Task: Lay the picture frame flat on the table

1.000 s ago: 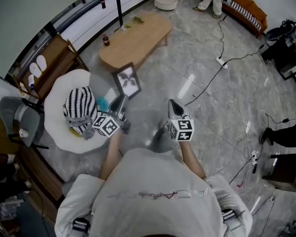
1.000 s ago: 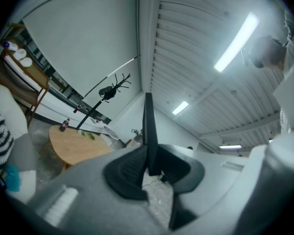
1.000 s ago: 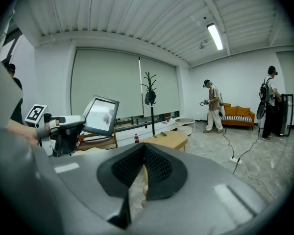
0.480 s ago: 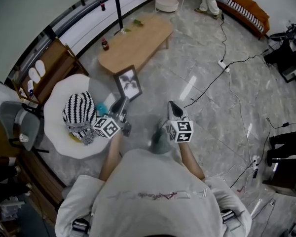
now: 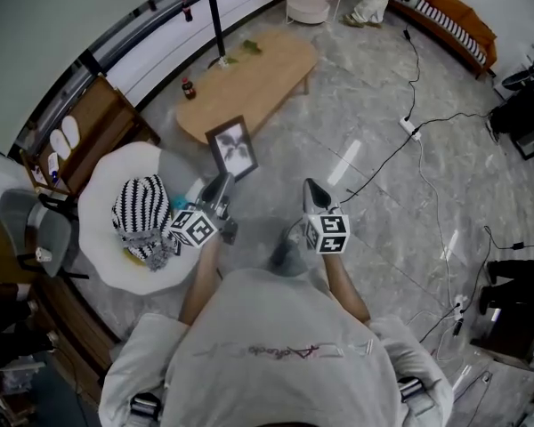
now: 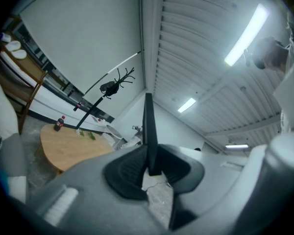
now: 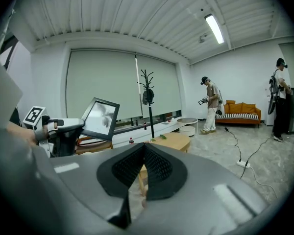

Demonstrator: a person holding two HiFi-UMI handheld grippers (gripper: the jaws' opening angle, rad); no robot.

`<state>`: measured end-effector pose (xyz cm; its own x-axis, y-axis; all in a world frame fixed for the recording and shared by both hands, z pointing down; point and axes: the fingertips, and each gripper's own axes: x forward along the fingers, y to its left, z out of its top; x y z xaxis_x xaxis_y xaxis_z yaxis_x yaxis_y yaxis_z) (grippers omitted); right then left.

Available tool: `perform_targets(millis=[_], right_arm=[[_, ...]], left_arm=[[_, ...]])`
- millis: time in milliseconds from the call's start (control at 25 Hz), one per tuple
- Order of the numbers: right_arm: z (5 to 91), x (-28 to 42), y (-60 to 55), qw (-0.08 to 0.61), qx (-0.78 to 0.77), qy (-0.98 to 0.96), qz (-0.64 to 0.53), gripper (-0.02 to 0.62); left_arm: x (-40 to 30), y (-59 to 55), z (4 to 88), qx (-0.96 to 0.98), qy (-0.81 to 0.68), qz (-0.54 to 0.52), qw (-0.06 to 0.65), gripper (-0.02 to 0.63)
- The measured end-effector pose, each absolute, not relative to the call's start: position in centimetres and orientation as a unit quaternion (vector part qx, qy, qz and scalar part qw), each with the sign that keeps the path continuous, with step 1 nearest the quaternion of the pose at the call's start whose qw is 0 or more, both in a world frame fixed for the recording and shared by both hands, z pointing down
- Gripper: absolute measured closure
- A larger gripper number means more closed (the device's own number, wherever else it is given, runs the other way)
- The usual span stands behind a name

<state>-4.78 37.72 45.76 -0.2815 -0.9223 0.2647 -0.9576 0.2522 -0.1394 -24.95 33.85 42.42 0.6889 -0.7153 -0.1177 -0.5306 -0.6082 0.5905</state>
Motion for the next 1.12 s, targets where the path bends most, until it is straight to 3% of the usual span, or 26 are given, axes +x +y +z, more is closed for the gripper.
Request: perform_targets(millis=[1120], right_arm=[[45.7,7.9,20.7,0.065,0.557,-0.816,0.142,0.589]], left_arm=[[-10.9,17.0,40.9,0.875,-0.379,-0.168,0.250,0.537]])
